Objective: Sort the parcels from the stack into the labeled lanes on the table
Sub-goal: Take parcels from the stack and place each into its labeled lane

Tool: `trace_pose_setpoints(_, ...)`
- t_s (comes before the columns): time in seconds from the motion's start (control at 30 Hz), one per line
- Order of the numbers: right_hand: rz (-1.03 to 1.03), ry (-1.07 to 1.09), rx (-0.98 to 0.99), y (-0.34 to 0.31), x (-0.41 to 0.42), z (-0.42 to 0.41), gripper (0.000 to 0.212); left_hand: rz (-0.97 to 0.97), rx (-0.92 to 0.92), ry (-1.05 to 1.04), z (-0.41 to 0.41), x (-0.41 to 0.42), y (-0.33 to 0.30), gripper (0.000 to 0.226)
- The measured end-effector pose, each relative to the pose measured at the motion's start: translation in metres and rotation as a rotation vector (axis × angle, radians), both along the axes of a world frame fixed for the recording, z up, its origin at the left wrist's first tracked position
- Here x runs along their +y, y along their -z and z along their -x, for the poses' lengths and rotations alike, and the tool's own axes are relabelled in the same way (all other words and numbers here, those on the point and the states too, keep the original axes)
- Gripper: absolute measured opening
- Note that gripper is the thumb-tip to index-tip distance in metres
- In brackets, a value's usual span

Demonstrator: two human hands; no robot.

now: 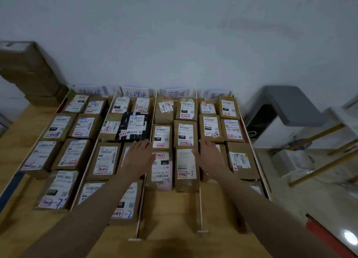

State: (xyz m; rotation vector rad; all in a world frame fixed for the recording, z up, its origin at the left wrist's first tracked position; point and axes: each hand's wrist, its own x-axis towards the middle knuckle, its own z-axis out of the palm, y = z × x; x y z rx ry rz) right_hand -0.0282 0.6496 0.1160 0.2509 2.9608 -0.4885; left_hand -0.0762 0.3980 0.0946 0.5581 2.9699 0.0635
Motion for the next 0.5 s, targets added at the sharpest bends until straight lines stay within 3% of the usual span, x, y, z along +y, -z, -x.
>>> trace_pose_setpoints(0.27,-0.140,-0.165,0.263,-0.072,-0.063,0.030,0.051,-0.015,0.203,-0.139,0.004,-0.067,-0.067,0.051)
trace_pose_setpoints(0.5,-0.147,-0.283,0.306,-0.090,-0.186,0.017,0.053,-0.032,0.258,-0.243,-0.033,-0.188,-0.096,0.052)
